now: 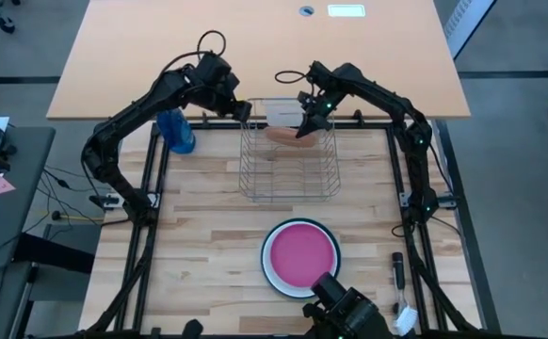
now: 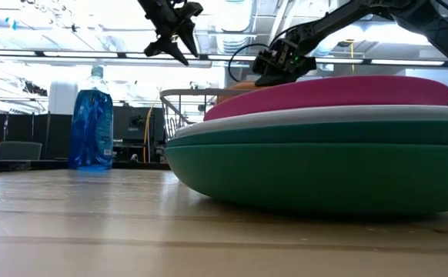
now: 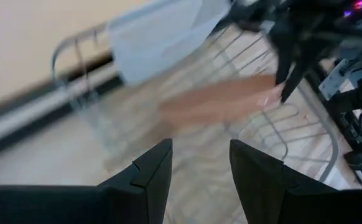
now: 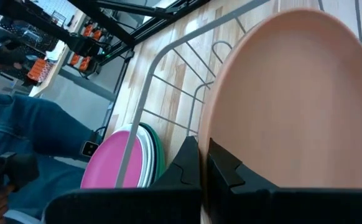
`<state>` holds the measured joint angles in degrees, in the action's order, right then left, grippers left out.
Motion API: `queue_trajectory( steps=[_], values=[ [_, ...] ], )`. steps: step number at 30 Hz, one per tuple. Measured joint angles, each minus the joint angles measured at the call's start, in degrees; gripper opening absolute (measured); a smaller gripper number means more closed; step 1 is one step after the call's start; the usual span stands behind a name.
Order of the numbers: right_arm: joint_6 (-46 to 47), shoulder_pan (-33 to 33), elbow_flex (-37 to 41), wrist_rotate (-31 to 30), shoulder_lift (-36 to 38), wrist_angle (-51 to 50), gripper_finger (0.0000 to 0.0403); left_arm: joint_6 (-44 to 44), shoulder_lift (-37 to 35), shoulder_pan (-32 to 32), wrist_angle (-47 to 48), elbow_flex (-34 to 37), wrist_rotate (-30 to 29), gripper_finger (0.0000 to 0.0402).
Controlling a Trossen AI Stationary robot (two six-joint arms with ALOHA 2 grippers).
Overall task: Sort dishes
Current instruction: Put the brown plate in the dish rack
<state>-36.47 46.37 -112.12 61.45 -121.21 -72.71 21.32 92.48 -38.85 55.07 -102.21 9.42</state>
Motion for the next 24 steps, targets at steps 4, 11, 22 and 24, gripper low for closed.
queue_trajectory(
  steps=[4, 11, 22, 24],
  values=[
    [-0.02, 0.22, 0.00, 0.00, 0.00, -0.03, 0.0002, -3.68, 0.76, -0.22, -6.70, 0.00, 4.12, 0.0153],
    [0.02, 0.28, 0.00, 0.00, 0.00, 1.49, 0.0002, -10.51, 7.40, -0.33, -16.20, -0.04, 15.50, 0.0153],
    [0.53, 0.28, 0.00, 0.02, 0.00, 1.39, 0.0002, -10.71, 14.43, -0.24, -17.21, 0.00, 17.43, 0.0152],
    [0.54, 0.28, 0.00, 0.02, 0.00, 1.55, 0.0002, -12.19, 14.43, -0.20, -17.24, 0.00, 17.50, 0.0152]
  ],
)
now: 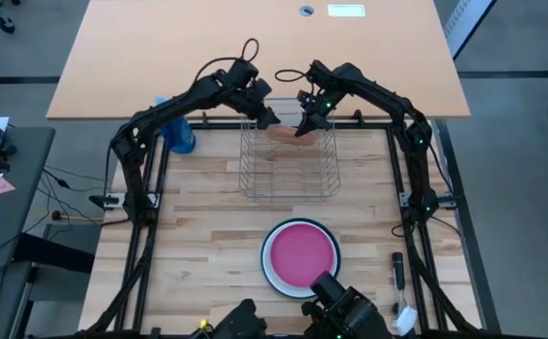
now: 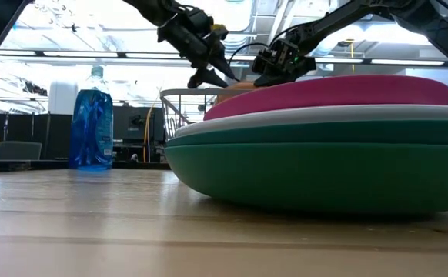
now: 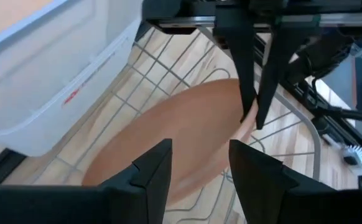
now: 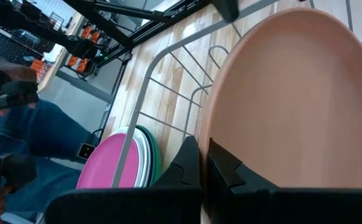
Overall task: Sort dishes
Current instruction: Put the brown plate in the dish rack
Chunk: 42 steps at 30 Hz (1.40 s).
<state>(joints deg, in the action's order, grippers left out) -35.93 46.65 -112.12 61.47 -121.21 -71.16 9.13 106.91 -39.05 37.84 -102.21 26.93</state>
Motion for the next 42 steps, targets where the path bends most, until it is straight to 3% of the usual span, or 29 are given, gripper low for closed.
queue_trajectory(
  steps=[12, 24, 26, 32, 42],
  values=[
    [1.00, 0.38, -0.04, 0.00, 0.00, 0.63, 0.0002, -12.03, 0.02, 0.00, 0.01, 0.00, -0.33, 0.0152],
    [1.02, 0.20, -0.04, 0.00, 0.00, 0.61, 0.0002, -24.41, 0.02, -0.02, 1.23, 0.00, 5.80, 0.0152],
    [1.04, 0.20, -0.04, 0.00, 0.00, 0.59, 0.0002, -29.20, 0.02, 0.21, 2.85, 0.00, 3.95, 0.0152],
    [1.14, 0.20, -0.04, 0.00, 0.00, 0.53, 0.0002, -45.71, 0.07, 2.96, 5.64, 0.00, -10.27, 0.0153],
    [1.12, 0.20, -0.04, 0.04, 0.00, 0.50, 0.0002, -47.70, 0.07, 4.44, 4.90, 0.00, -11.24, 0.0164]
  ],
)
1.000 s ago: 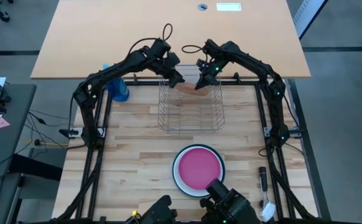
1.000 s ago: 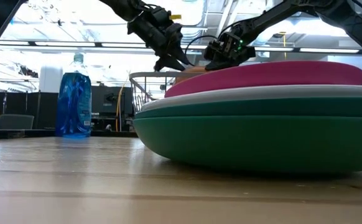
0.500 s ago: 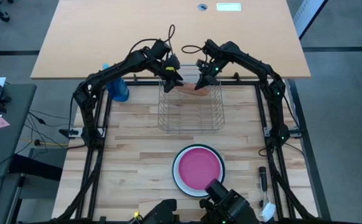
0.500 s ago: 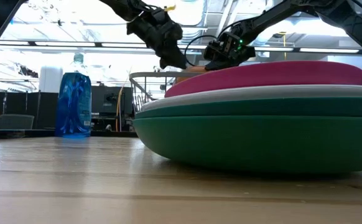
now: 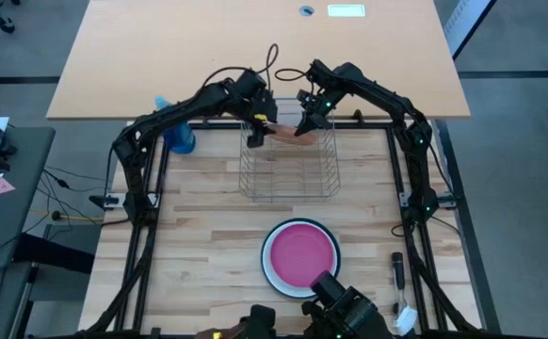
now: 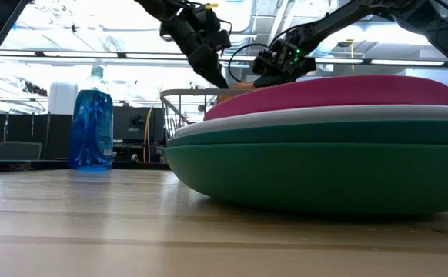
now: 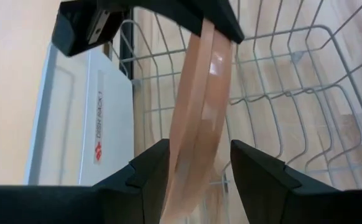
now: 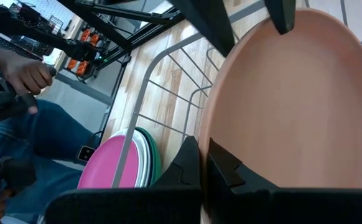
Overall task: Sort dishes
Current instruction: Put the brown plate in the dish rack
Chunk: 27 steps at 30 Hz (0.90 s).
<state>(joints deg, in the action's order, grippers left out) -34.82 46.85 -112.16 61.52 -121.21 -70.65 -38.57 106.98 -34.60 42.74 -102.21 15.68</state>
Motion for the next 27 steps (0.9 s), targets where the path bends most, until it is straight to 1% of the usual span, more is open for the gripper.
queue_trajectory(
  steps=[11, 14, 21, 24, 27],
  values=[
    [-0.03, -0.09, 0.00, 0.07, 0.00, 0.02, 0.0002, -0.13, 0.70, 0.10, -0.17, -0.07, -0.14, 0.0127],
    [-0.01, -0.38, 0.00, 0.07, 0.00, -0.08, 0.0002, 0.24, 1.87, 0.24, 0.48, -0.03, 0.14, 0.0128],
    [0.47, -1.05, -0.04, 0.11, 0.00, 0.17, 0.0002, 2.24, 2.80, 1.14, 0.38, 0.00, -3.90, 0.0137],
    [0.61, -1.07, -0.04, 0.11, 0.00, 0.42, 0.0002, 2.52, 2.80, 1.28, 0.35, 0.00, -4.85, 0.0124],
    [0.79, -1.05, -0.04, 0.04, 0.00, 0.85, 0.0003, 2.27, 2.80, 1.33, 0.80, 0.00, -4.77, 0.0100]
  ],
)
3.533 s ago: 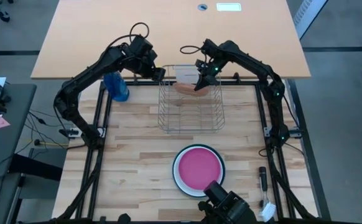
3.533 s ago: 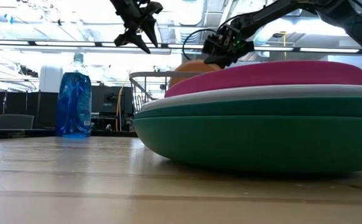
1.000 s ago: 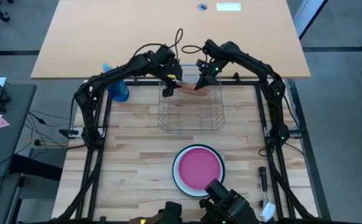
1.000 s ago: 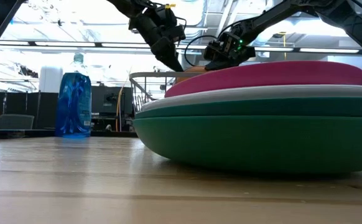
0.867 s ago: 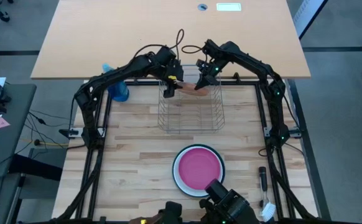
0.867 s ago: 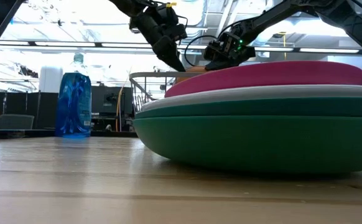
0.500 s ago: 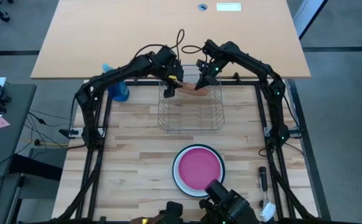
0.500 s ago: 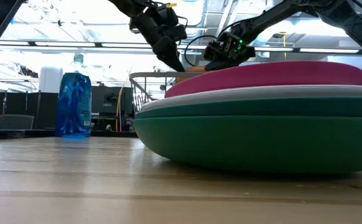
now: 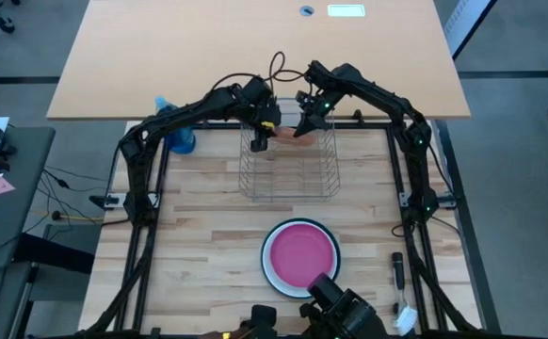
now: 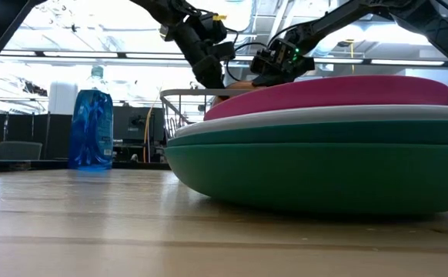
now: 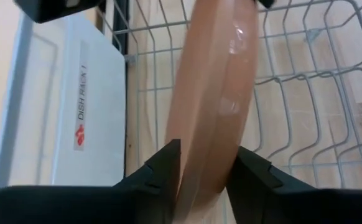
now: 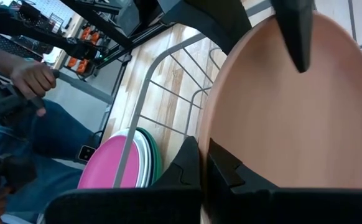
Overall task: Sort dishes
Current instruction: Put the brown plate in the dish rack
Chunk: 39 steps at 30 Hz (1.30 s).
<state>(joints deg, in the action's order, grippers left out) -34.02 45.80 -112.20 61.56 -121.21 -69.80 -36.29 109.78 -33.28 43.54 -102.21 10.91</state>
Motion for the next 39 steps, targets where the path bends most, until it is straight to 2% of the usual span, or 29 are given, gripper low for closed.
queue_trajectory(
  steps=[5, 11, 18, 29, 39],
  values=[
    [0.26, 0.02, -0.02, -0.21, 0.04, 0.36, 0.0020, -0.28, 0.00, 0.07, 0.75, 0.02, 0.91, 0.0075],
    [5.49, 0.02, -0.24, -4.52, 0.09, 1.69, 0.0064, 0.42, 0.09, 0.00, 0.68, 0.03, 0.46, 0.0083],
    [9.49, -0.06, -3.01, -8.18, 0.07, 1.12, 0.0097, 0.94, 0.09, -0.13, 0.02, 0.02, 0.36, 0.0084],
    [13.35, -0.07, -12.50, -13.82, 0.04, -1.20, 0.0122, 1.80, -0.02, -0.15, 0.25, 0.00, 0.25, 0.0074],
    [17.00, 0.00, -22.89, -18.18, 0.04, -5.32, 0.0128, 2.51, -0.02, -0.15, 0.27, -0.02, 2.44, 0.0065]
  ],
)
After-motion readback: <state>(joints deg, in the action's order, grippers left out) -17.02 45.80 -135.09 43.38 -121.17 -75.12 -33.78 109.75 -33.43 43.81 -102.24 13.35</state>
